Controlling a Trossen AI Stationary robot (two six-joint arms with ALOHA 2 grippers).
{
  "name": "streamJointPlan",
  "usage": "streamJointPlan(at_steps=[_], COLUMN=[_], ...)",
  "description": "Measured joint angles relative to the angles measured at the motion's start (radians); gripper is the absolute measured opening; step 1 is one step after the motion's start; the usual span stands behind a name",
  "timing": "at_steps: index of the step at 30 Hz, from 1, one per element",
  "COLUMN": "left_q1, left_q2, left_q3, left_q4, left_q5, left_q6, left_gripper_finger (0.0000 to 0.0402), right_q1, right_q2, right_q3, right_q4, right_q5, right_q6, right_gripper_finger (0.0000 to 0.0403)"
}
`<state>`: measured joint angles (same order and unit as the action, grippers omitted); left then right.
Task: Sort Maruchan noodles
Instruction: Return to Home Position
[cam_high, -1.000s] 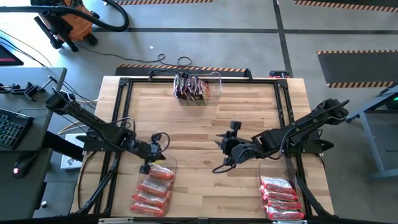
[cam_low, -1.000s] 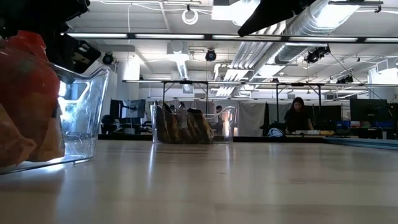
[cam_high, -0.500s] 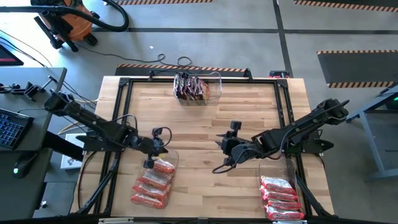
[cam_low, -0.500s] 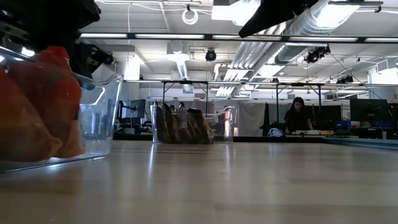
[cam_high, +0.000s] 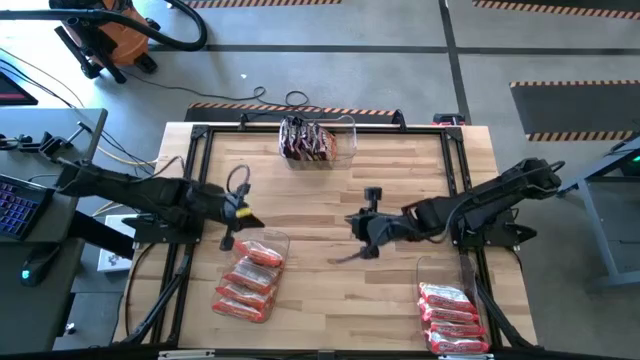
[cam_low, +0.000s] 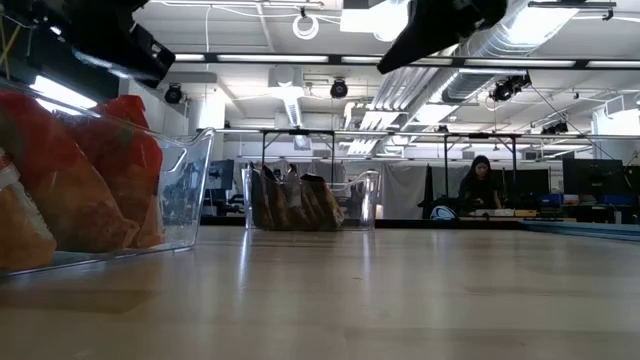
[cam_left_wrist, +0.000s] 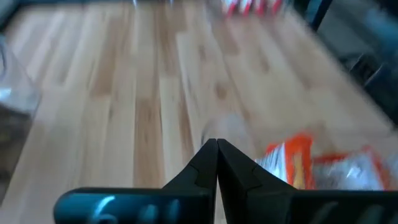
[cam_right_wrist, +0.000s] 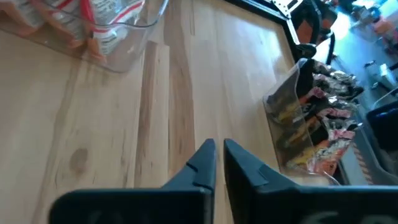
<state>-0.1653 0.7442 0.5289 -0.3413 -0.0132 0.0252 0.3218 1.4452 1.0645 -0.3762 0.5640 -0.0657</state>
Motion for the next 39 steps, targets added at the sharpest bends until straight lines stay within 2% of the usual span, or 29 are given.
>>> streamJointPlan(at_steps=[5, 9, 11, 16, 20, 23, 26, 31, 39], left_q1=[0.1, 0.14, 0.156, 0.195, 0.23, 0.256, 0.281, 0.313, 0.324], left_q2=[-0.037, -0.037, -0.036, -0.037, -0.037, -0.037, -0.045, -0.084, -0.167], left_q3=[-0.001, -0.067, -0.109, -0.21, -0.26, -0.288, -0.294, -0.296, -0.334], left_q4=[0.096, 0.297, 0.388, 0.593, 0.678, 0.726, 0.729, 0.745, 0.764], left_q5=[0.103, 0.148, 0.175, 0.217, 0.221, 0.221, 0.226, 0.249, 0.259], left_q6=[0.006, 0.029, 0.042, 0.059, 0.086, 0.092, 0.102, 0.107, 0.11], left_gripper_finger=[0.0, 0.0, 0.0, 0.0, 0.0, 0.0, 0.0, 0.0, 0.0], right_q1=[-0.092, -0.164, -0.198, -0.291, -0.354, -0.378, -0.382, -0.381, -0.381], right_q2=[0.0, 0.0, -0.001, -0.008, -0.037, -0.113, -0.232, -0.464, -0.817], right_q3=[0.0, 0.0, -0.029, -0.226, -0.409, -0.535, -0.645, -0.783, -0.939], right_q4=[0.079, 0.16, 0.258, 0.616, 0.876, 1.005, 1.046, 1.026, 0.938], right_q5=[-0.145, -0.289, -0.352, -0.499, -0.521, -0.523, -0.523, -0.51, -0.463], right_q6=[-0.081, -0.159, -0.193, -0.249, -0.23, -0.221, -0.206, -0.136, -0.142], right_gripper_finger=[0.0011, 0.0002, 0.0002, 0.0, 0.0, 0.0, 0.0, 0.0, 0.0])
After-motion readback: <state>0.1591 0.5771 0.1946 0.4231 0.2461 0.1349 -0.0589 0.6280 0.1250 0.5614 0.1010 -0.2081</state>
